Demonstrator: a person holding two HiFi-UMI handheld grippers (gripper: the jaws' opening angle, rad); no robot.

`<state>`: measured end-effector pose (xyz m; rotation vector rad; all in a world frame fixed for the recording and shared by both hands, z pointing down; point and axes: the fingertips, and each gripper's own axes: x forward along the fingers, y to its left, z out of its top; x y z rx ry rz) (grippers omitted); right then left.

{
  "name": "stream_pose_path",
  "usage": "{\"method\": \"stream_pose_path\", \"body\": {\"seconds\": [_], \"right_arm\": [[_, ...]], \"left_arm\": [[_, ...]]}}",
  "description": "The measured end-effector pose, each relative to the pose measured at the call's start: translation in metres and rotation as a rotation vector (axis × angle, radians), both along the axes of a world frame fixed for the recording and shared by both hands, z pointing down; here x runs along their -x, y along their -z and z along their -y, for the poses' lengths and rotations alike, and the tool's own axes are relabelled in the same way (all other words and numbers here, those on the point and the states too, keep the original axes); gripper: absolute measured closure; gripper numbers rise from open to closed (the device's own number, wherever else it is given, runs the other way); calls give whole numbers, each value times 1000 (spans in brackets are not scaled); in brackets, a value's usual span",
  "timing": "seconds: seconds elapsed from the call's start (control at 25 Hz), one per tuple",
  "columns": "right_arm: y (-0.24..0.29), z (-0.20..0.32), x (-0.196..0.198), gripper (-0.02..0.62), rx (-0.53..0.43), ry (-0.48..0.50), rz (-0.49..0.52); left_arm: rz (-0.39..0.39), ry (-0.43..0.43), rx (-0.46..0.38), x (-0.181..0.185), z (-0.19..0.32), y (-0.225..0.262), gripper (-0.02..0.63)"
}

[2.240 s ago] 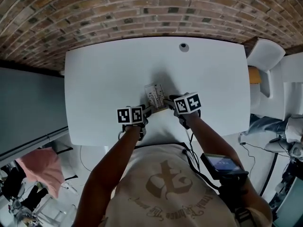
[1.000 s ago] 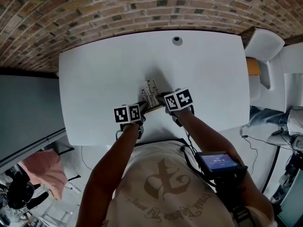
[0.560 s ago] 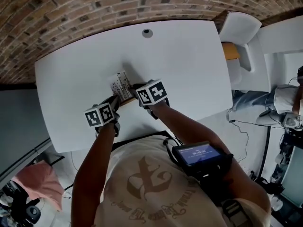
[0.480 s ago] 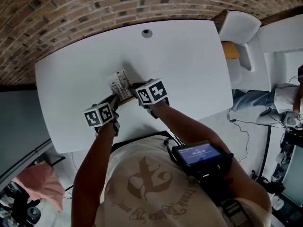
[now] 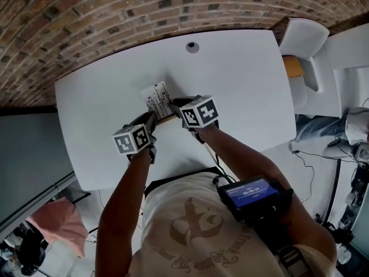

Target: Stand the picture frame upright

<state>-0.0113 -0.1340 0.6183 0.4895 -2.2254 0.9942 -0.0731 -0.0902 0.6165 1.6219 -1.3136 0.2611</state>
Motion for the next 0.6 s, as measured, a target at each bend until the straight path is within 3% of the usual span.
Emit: {"method": "stream_pose_path", "body": {"seconds": [0.6], "right_arm": [[0, 41, 26, 508, -25, -18, 44]], "left_arm": [[39, -2, -60, 28, 42, 2, 505]]}}
